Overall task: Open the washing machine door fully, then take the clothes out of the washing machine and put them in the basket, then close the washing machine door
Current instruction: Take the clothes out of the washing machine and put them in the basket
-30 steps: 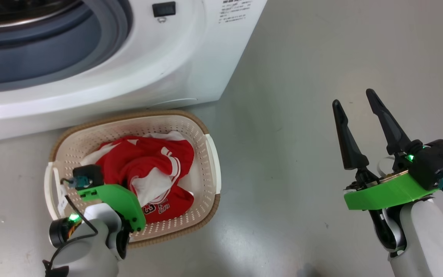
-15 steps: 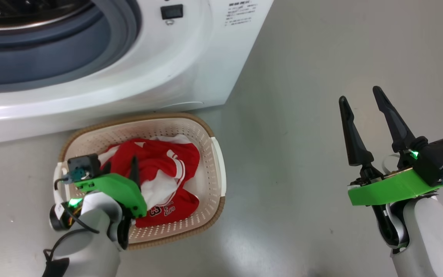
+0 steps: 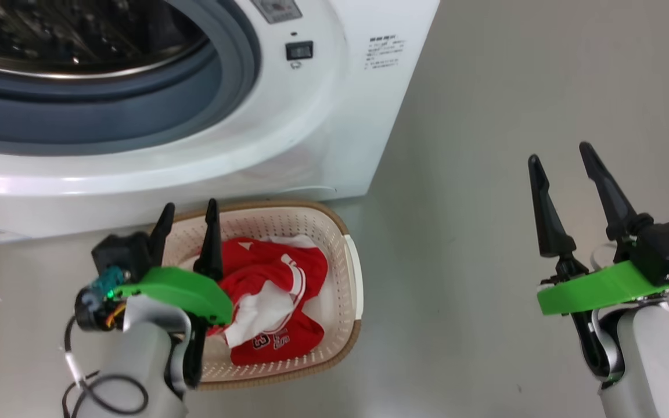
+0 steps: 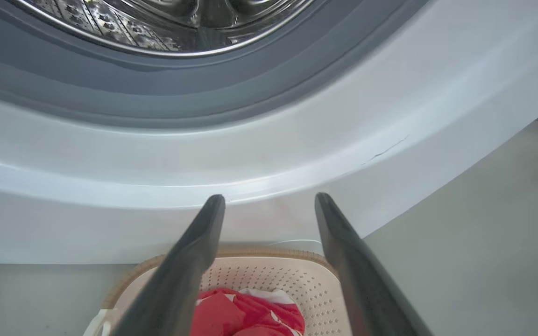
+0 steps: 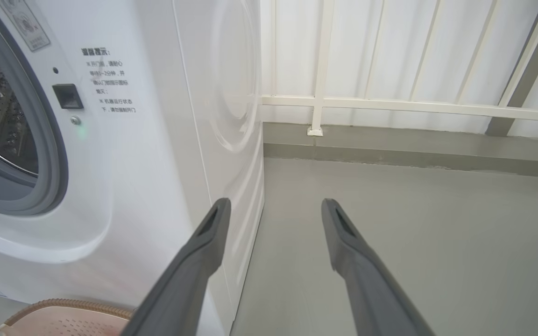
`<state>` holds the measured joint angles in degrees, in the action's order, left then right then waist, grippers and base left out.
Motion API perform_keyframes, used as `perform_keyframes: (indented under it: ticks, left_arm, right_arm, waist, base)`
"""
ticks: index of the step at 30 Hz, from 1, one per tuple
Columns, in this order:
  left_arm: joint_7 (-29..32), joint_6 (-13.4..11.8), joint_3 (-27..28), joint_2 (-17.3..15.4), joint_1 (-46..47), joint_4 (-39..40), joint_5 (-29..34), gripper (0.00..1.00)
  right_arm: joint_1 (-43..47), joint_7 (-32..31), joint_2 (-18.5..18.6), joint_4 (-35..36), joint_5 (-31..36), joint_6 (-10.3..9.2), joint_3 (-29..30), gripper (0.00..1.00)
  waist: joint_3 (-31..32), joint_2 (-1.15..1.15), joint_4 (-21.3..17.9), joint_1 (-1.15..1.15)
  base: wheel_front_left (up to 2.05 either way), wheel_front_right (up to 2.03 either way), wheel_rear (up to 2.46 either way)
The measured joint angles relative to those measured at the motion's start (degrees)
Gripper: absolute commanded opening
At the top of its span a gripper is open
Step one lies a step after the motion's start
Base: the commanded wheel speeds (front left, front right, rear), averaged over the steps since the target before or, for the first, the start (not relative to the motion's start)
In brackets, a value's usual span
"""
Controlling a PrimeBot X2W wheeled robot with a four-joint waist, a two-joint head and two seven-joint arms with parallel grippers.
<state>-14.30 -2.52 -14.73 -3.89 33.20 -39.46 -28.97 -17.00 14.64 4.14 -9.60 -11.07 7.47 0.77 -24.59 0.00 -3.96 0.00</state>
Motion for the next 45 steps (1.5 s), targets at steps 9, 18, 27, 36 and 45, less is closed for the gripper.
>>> perform_keyframes:
  ticks: [9, 18, 27, 36, 45]
  left_arm:
    - [-0.01, -1.57, 3.9, 0.1, -9.1, 14.95, 7.05, 1.0]
    - [-0.02, -2.07, 6.69, 0.48, -16.64, 23.93, 11.0, 1.0]
    - [-0.19, -2.14, 9.13, -0.03, -21.76, 28.87, 12.23, 1.0]
    - [-0.07, -2.5, 8.94, -0.97, -26.61, 32.22, 13.21, 1.0]
    - [0.6, -3.02, 9.0, -1.47, -30.21, 33.74, 13.16, 1.0]
  right_arm:
    - [1.82, 0.0, -0.6, -0.79, 0.67, 0.0, 0.65, 1.0]
    - [2.95, 0.0, -0.77, -1.56, 1.68, 0.0, 2.27, 1.0]
    - [5.15, 0.0, -0.88, -1.92, 2.1, 0.0, 2.24, 1.0]
    - [7.93, 0.0, -0.82, -1.87, 2.49, 0.0, 0.85, 1.0]
    - [12.48, 0.0, -0.85, -0.52, 2.67, 0.0, 0.49, 1.0]
  waist:
    - [5.15, 0.0, 1.53, 0.0]
    - [10.66, 0.0, 2.05, 0.0]
    - [15.37, 0.0, 1.81, 0.0]
    - [19.3, 0.0, 1.48, 0.0]
    - [22.98, 0.0, 1.11, 0.0]
  base:
    - [0.0, 0.0, 0.0]
    - [0.0, 0.0, 0.0]
    - [0.0, 0.0, 0.0]
    - [0.0, 0.0, 0.0]
    - [0.0, 0.0, 0.0]
